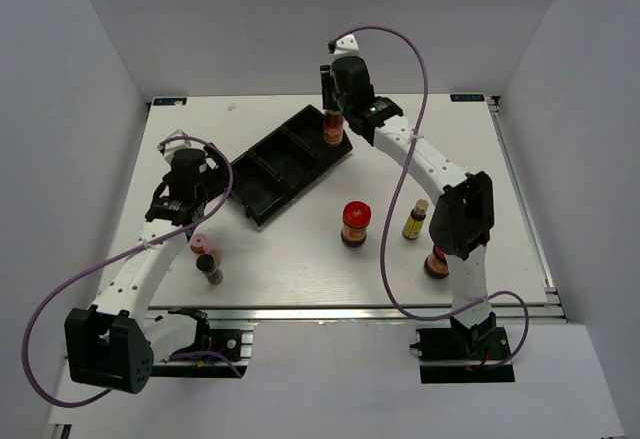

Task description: Organize the condiment bottles

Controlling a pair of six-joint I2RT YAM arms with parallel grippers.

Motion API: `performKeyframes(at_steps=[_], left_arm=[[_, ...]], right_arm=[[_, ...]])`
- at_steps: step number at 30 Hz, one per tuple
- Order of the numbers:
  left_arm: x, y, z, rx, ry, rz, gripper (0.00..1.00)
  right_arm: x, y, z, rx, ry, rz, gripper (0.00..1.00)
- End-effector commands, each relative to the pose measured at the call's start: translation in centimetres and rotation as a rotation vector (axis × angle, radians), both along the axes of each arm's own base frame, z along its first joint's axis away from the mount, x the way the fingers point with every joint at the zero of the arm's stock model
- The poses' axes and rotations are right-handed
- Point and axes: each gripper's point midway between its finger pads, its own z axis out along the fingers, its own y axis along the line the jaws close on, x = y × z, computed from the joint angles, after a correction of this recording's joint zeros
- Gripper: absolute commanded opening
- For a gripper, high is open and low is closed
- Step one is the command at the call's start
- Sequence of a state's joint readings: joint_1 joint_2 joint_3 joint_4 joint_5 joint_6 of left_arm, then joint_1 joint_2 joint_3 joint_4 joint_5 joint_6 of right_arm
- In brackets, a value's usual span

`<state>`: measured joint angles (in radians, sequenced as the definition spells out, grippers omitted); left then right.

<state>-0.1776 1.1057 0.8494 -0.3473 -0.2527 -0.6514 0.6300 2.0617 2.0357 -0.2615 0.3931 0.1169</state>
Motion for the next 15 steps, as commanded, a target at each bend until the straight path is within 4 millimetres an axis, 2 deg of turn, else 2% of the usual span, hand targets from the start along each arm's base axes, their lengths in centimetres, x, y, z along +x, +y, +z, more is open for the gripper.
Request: performKeyframes(at_steps=[1,5,7,11,12,15], left_arm=[[1.1,0.3,2.3,0.003,-0.06,0.012,0.98],[1.2,0.3,2.0,0.007,-0.052,0.014,0.98],[1.2,0.4,1.7,0.01,-0.047,0.017,0.98],[1.3,0.4,1.7,0.011,-0.046,0.016,0.98],[1.3,0.3,1.6,0.011,-0.047,0.016,0.98],[1.5,0.2,1.5,0.01,-0.049,0.008,0.98]], right_arm=[[1.6,2.8,9.0,0.196,-0.257,0.065,0.0],[2.2,4.0,8.9,0.24,-0.274,0.095,0.0],[2.6,4.3,8.1,0.239,-0.267,0.096,0.0],[3.3,4.5,7.5,0.246,-0.299,0.082,0.0],[3.6,4.4,8.0,0.252,-0.332,0.078,0.0],[4.2,4.8,7.3,0.249,-0.364,0.087,0.0]])
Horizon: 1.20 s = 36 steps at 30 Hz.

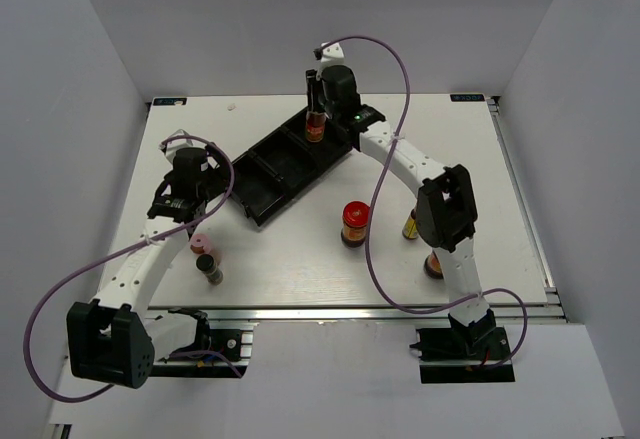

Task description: Organize the condiment bottles

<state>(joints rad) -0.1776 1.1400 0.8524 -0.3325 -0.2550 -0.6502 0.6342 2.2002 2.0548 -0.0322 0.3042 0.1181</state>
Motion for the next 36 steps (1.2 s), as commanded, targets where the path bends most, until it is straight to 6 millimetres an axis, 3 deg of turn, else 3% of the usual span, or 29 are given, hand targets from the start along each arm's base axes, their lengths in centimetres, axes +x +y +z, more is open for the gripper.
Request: performKeyframes(at_steps=[1,6,15,17,21,23,24,29,30,32,34,35,36], left_arm=[[1.0,0.2,2.0,0.009,-0.058,0.001,0.98],[1.2,0.3,1.5,0.018,-0.042,0.008,0.98],[1.2,0.1,0.5,0.013,-0.024,0.0,0.98],[1.3,0.0,0.4,0.011,-0.023,-0.002,0.98],[1.3,0.0,0.2,0.014,-0.015,-0.003,0.98],[1.3,0.1,0.3,0.014,-0.018,0.0,0.98],[1.3,0.0,0.4,0.013,-0.02,-0.003,0.98],[1.2,-0.1,0.7,0.004,-0.026,-0.011,0.98],[1.1,-0.2,0.8,0.0,-0.03,-0.012,0.98],[1.0,-0.4,0.9,-0.007,-0.029,-0.02,0.98],[0.9,-0.9,1.2,-0.025,-0.03,-0.044,0.98],[0.9,-1.0,1.4,-0.032,-0.034,-0.049,0.98],[0.8,-1.2,1.4,-0.04,-0.033,-0.055,0.98]], right_arm=[[1.3,0.8,9.1,0.169,-0.28,0.002,0.0],[2.4,1.4,5.9,0.149,-0.238,-0.003,0.0],[3.2,2.4,3.0,0.135,-0.2,0.009,0.01],[3.1,2.4,2.3,0.138,-0.181,0.007,0.05],[2.7,2.4,1.6,0.138,-0.164,0.016,0.31],[2.5,2.4,2.0,0.147,-0.165,0.02,0.45],[2.5,2.3,2.0,0.146,-0.164,0.022,0.56],[1.5,2.1,5.0,0.175,-0.193,0.039,0.75],[1.3,2.2,5.4,0.171,-0.196,0.055,0.83],[0.6,2.0,7.3,0.184,-0.213,0.07,0.89],[-0.2,1.8,7.9,0.175,-0.199,0.089,0.89],[-0.9,1.3,9.5,0.182,-0.211,0.094,0.89],[-1.4,1.1,9.8,0.177,-0.205,0.097,0.89]])
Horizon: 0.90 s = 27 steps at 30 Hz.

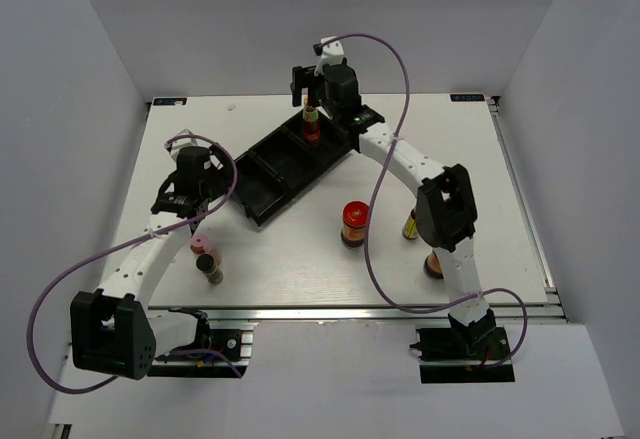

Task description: Organize the condiment bottles

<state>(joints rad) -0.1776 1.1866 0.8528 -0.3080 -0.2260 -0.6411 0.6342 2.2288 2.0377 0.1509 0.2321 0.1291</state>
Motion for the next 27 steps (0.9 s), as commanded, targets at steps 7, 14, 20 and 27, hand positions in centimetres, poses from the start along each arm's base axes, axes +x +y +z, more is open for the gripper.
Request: performKeyframes(at_steps=[7,14,20,27], left_arm=[[-1.4,-1.3,3.0,-0.084,-0.041,-0.055,0.98],[-2.6,-4.9,1.7,-0.111,-0.006,-0.161,0.98],[-3.5,-6.6,1.8,-0.018,-0.009,-0.185,0.98],[-4.0,-6.6,2.4,-0.018,-0.05,-0.202,0.98]], right_arm=[[-9.8,-10.1,4.9,0.017,0.163,-0.191,0.89],[-19.8,-20.4,-2.4,-0.069,0.42,-0.404,0.89],[-23.5,-25.7,-6.7,-0.111,0.551,-0.528,0.9],[-25.9,-27.6,-10.7,-0.169,0.644,-0.558,0.89]])
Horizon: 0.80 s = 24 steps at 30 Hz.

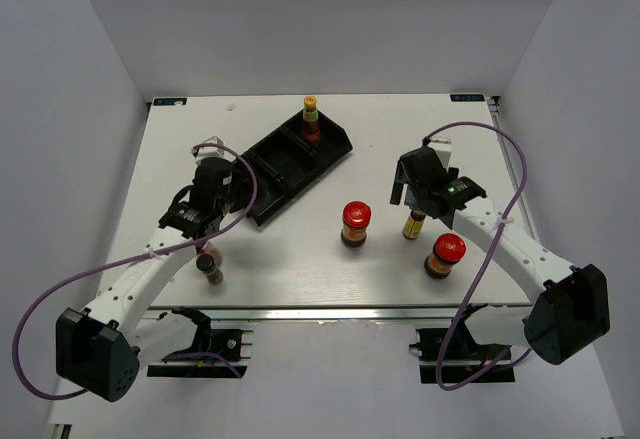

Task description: Organize the condiment bottles

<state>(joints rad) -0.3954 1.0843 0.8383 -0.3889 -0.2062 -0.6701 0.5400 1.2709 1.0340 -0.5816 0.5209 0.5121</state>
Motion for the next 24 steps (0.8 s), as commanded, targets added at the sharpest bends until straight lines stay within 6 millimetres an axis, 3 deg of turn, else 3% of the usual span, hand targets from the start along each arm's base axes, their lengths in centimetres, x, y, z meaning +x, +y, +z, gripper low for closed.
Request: performKeyframes(at_steps=[1,5,8,9,14,15,18,24], left_arm=[[0.0,0.7,1.4,0.015,-0.047,0.022,0.98],[-0.1,1.1,1.7,0.019,-0.059,0.039,0.98],[-0.2,1.3,2.0,0.02,-0.068,0.047,0.98],[-0.2,1.4,2.0,0.02,-0.068,0.049,0.98],[0.0,1.4,2.1,0.026,-0.073,0.053,0.98],[0.1,1.5,2.1,0.03,-0.073,0.058,0.98],[0.3,1.4,2.1,0.033,-0.066,0.058,0.98],[0.9,1.2,2.0,0.033,-0.078,0.055,0.98]], right_arm=[[-0.6,-0.9,0.2,0.011,-0.004,-0.041,0.89],[-1.2,-1.2,-1.1,-0.004,0.033,-0.044,0.82],[-1.7,-1.9,-1.8,-0.026,0.055,-0.061,0.63],[-1.9,-2.0,-1.9,-0.029,0.059,-0.068,0.51],[-2.1,-2.1,-1.8,-0.019,0.053,-0.076,0.4],[-2.0,-2.1,-1.8,-0.018,0.049,-0.077,0.29],[-1.5,-1.5,-0.9,0.0,0.03,-0.049,0.13],[1.6,1.7,2.6,0.057,-0.066,0.091,0.09]])
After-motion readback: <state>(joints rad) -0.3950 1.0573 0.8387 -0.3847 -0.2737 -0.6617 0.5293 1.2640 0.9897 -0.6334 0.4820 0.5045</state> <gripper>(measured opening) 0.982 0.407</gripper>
